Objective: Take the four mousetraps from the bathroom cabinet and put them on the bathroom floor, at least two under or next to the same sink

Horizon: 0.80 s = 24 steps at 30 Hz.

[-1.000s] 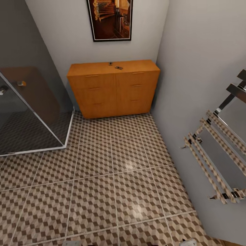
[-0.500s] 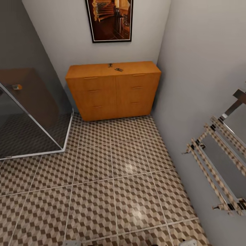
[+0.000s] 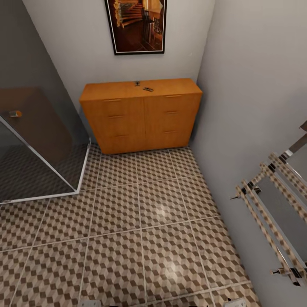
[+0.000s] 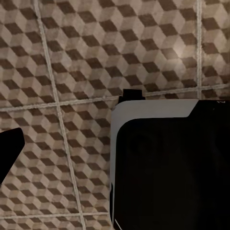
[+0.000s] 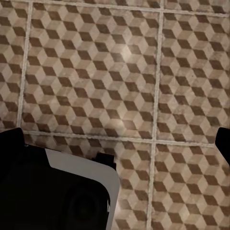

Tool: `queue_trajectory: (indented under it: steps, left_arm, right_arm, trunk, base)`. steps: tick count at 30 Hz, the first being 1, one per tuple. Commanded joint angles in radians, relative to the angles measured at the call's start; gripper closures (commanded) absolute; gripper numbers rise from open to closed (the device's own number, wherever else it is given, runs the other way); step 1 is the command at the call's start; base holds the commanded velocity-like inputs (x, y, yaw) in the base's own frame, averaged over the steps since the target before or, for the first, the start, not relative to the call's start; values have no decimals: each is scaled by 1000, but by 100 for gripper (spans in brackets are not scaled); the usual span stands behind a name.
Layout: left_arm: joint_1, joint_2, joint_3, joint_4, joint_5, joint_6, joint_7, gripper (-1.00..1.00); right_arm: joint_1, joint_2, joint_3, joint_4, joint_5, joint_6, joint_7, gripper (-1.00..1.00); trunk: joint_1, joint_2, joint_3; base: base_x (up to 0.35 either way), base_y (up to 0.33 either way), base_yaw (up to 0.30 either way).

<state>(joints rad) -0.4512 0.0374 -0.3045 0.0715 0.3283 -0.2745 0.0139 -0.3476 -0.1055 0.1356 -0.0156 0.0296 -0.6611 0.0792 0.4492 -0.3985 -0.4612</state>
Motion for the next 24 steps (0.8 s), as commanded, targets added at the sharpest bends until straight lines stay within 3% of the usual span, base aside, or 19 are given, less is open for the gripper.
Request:
queue_trajectory:
  steps: [1, 24]
  left_arm:
    - [-1, -1, -8, 4, 5, -6, 1, -100]
    - [-1, -1, -8, 4, 5, -6, 1, -100]
  right_arm:
    - [-1, 0, 1, 1, 3, -3, 1, -100]
    - [-1, 0, 1, 2, 3, -3, 1, -100]
  trunk:
    - [1, -2, -1]
    - [1, -2, -1]
  base:
    - [158, 0, 0]
    - [158, 0, 0]
